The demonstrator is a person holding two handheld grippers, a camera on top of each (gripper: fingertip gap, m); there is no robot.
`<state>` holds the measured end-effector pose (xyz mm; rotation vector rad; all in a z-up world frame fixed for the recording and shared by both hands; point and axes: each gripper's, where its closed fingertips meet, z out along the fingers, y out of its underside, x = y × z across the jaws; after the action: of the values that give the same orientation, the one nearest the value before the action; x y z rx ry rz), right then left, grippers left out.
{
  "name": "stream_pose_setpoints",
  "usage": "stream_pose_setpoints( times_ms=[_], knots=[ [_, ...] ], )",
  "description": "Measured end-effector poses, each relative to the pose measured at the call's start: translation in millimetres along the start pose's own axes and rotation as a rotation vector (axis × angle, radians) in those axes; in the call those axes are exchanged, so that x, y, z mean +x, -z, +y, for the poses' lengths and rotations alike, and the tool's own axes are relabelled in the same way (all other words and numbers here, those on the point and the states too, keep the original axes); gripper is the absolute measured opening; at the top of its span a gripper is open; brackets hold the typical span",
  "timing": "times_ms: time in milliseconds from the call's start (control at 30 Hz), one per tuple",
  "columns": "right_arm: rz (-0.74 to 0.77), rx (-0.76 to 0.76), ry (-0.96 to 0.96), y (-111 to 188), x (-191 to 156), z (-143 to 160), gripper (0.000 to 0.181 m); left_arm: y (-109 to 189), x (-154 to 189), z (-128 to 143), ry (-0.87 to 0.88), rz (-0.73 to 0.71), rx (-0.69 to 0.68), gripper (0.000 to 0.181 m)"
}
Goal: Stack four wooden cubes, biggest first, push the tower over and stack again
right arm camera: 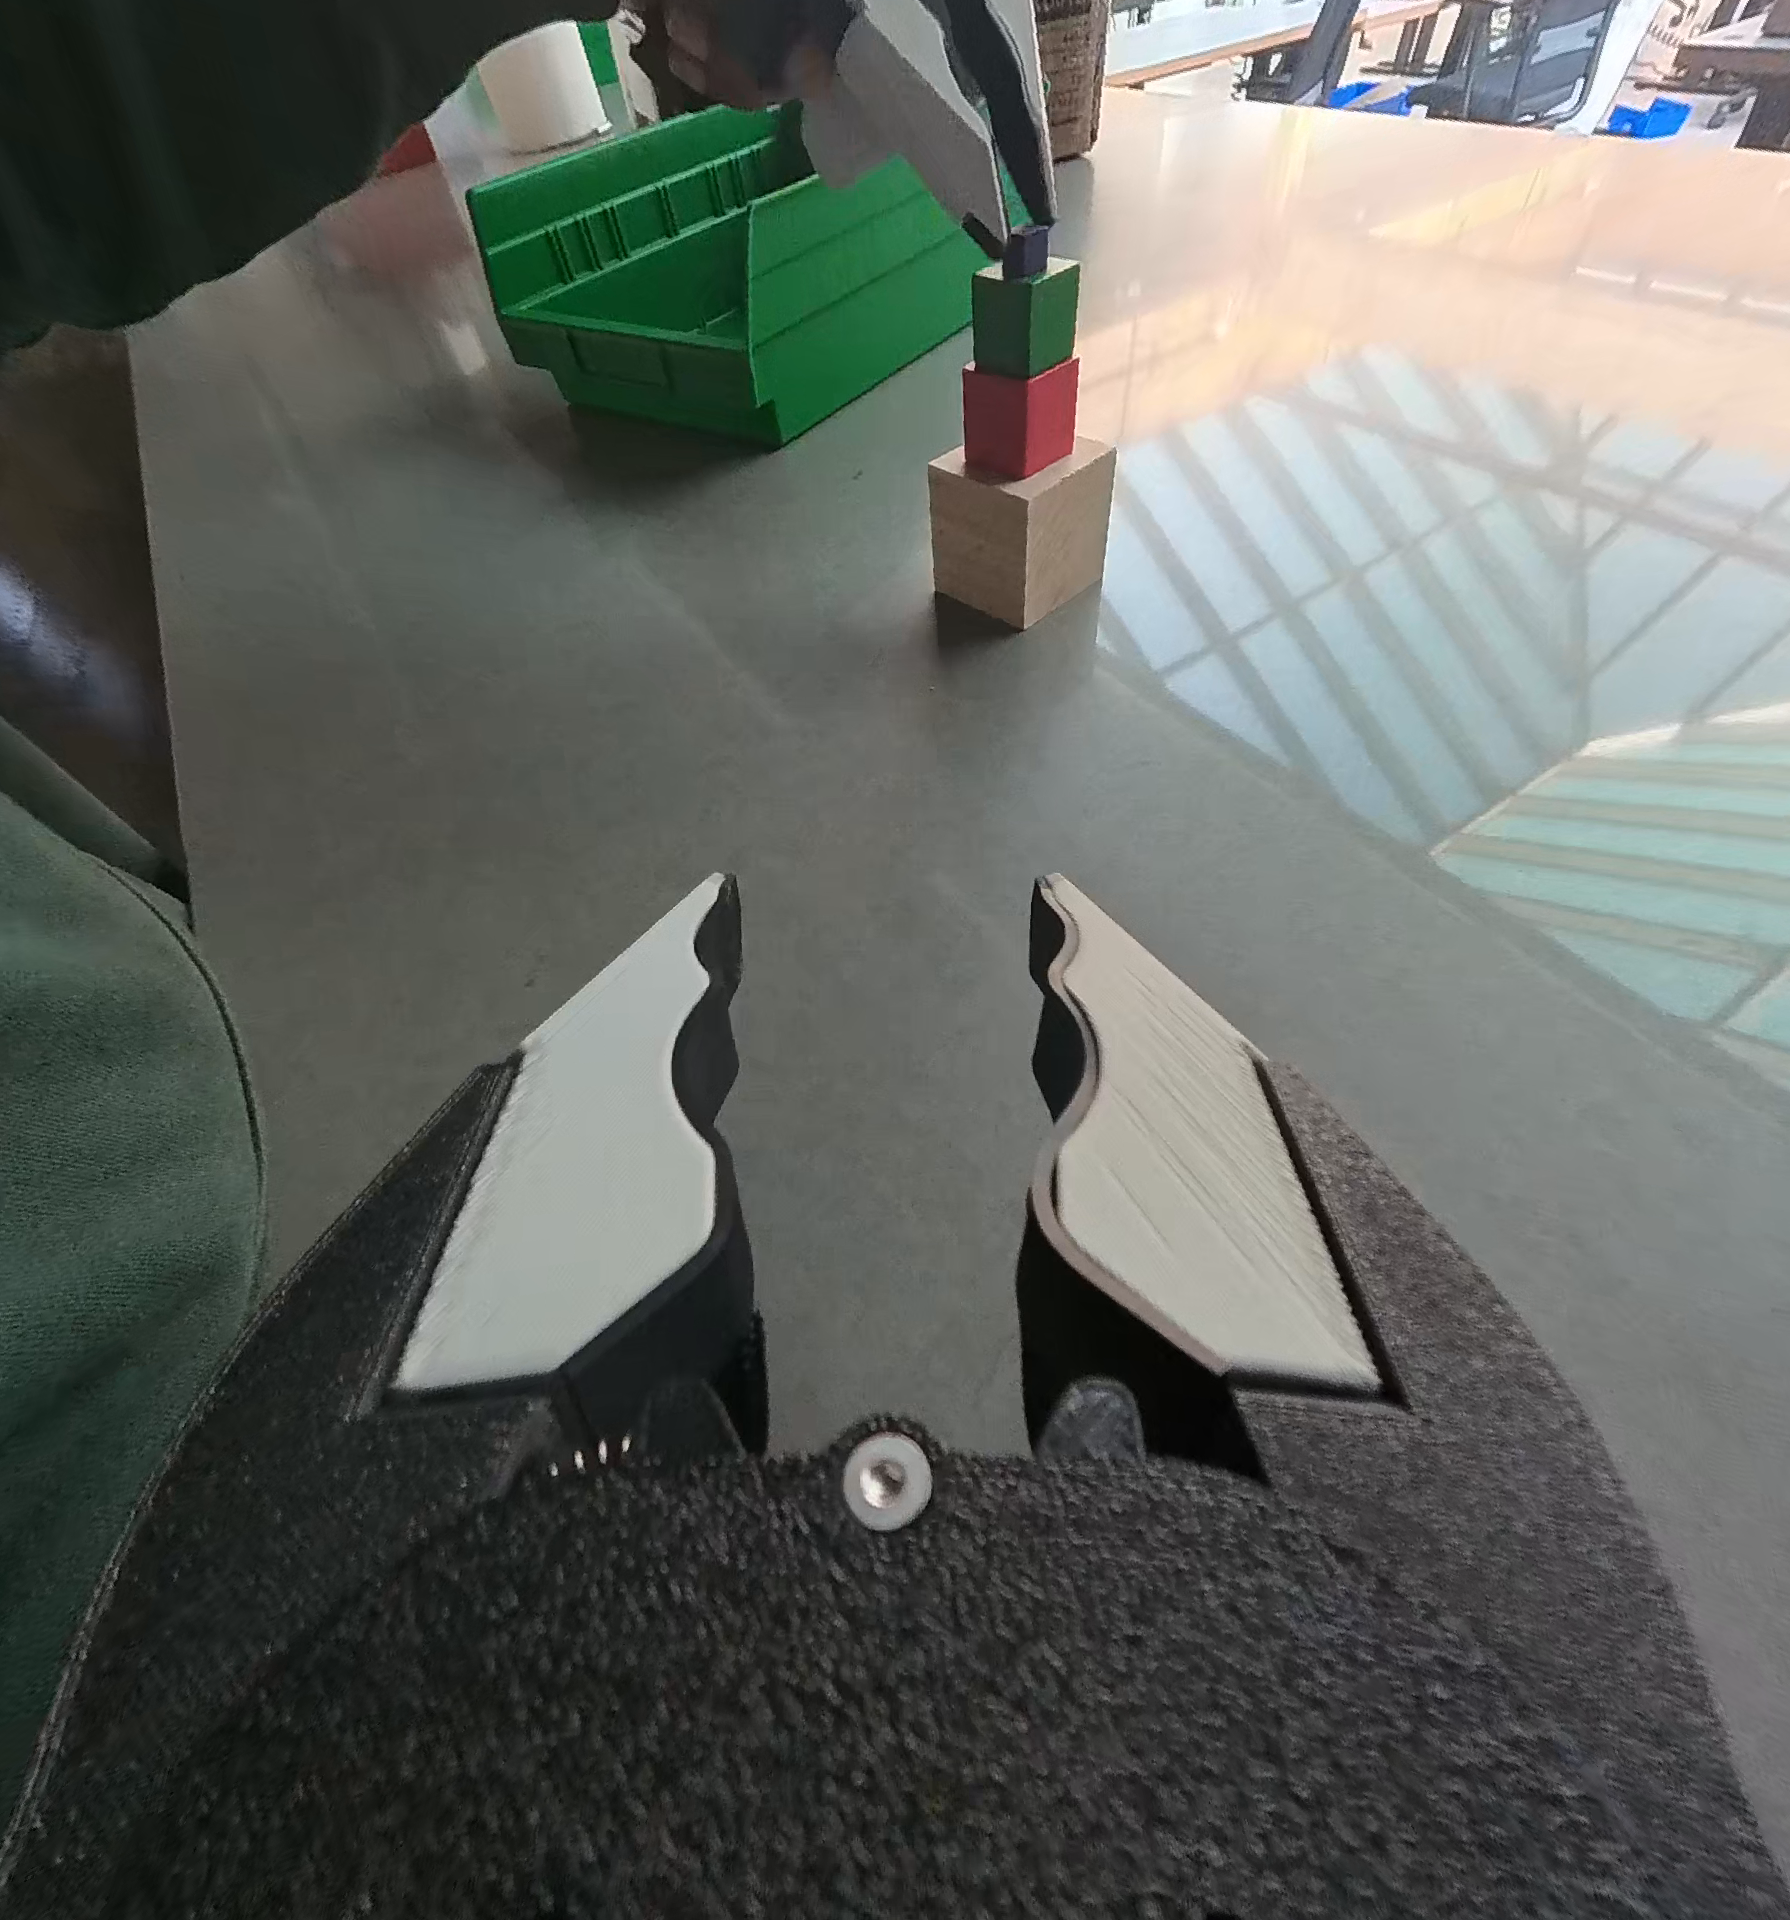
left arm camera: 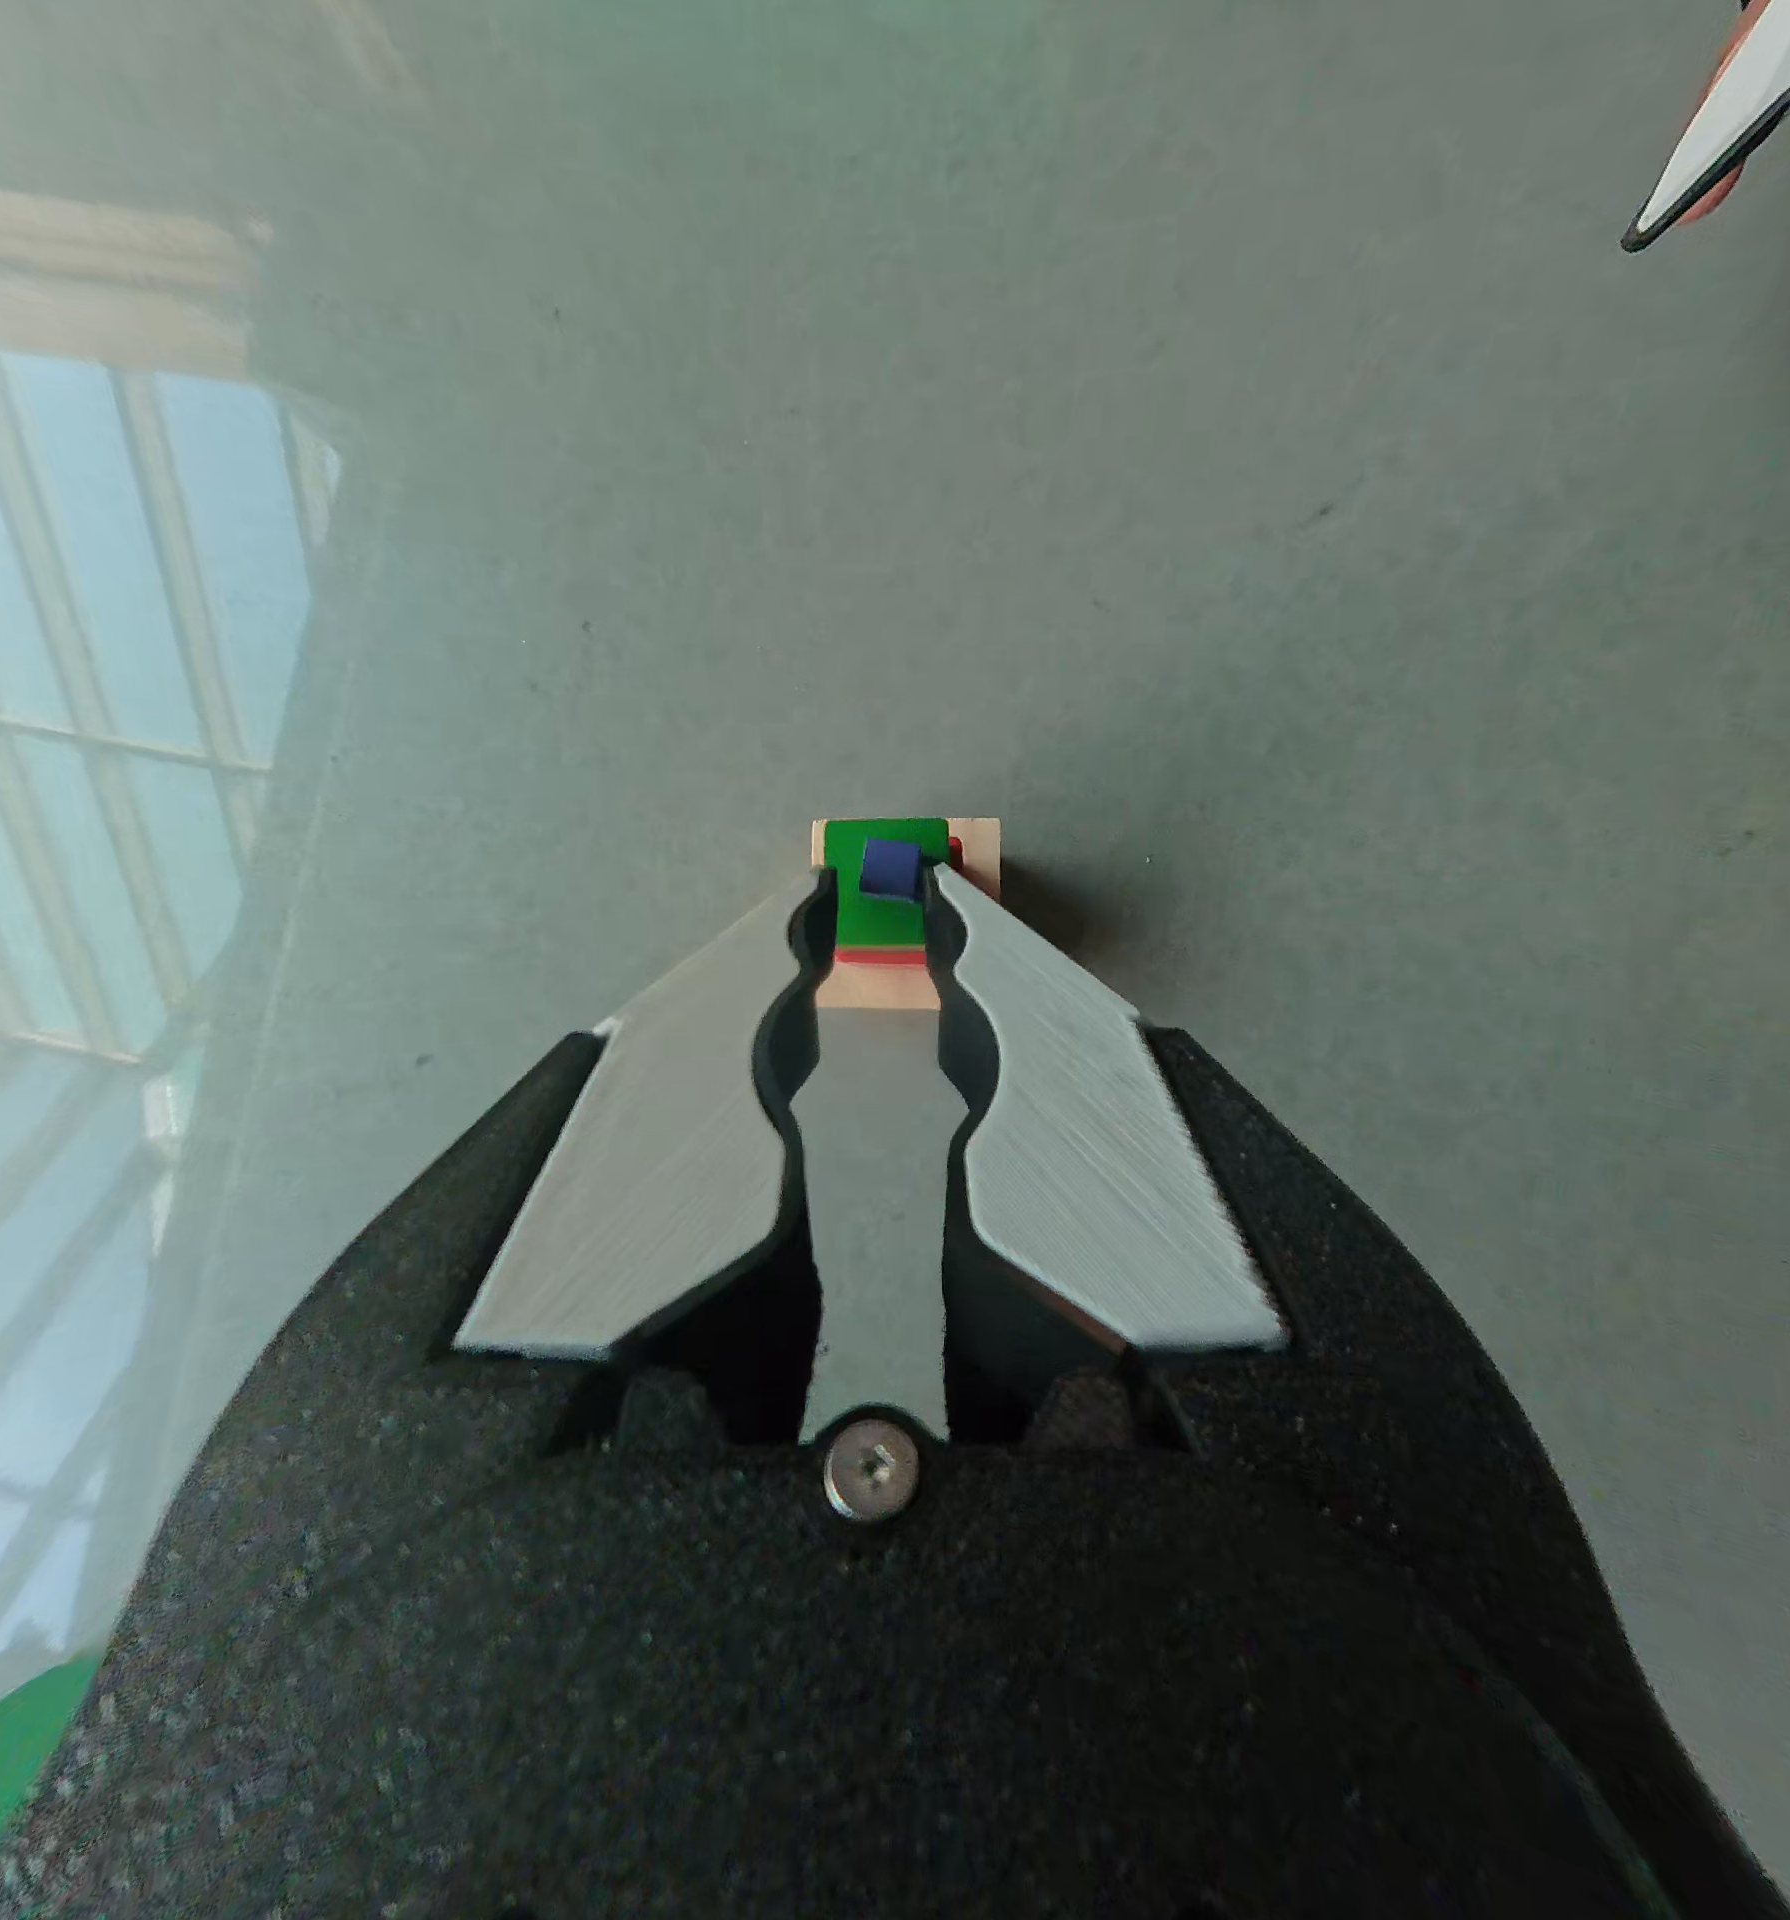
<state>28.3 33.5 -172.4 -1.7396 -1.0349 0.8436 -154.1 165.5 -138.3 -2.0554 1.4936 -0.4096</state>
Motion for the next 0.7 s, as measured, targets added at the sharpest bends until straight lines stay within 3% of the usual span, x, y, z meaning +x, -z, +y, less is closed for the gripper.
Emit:
stream_pose_setpoints(
  times_ms=[167,367,567,700],
  knots=[
    [0.001,0.005,-0.001,-0.2,0.5,-1.1,0.055,16.6,2.9,-10.9,0.015,-0.039,0.093,0.018],
    [0.0,0.011,0.009,-2.9,0.6,-5.1,0.054,38.6,17.3,-14.0,0.093,-0.155,0.304,0.022],
    [-0.03,0.005,0.034,-8.9,-5.0,-11.6,0.053,37.0,25.2,-4.4,0.169,-0.21,0.428,0.019],
    [-0.047,0.004,0.049,-11.3,-9.1,-14.0,0.053,28.0,17.5,-3.5,0.174,-0.213,0.439,0.017]
  ],
)
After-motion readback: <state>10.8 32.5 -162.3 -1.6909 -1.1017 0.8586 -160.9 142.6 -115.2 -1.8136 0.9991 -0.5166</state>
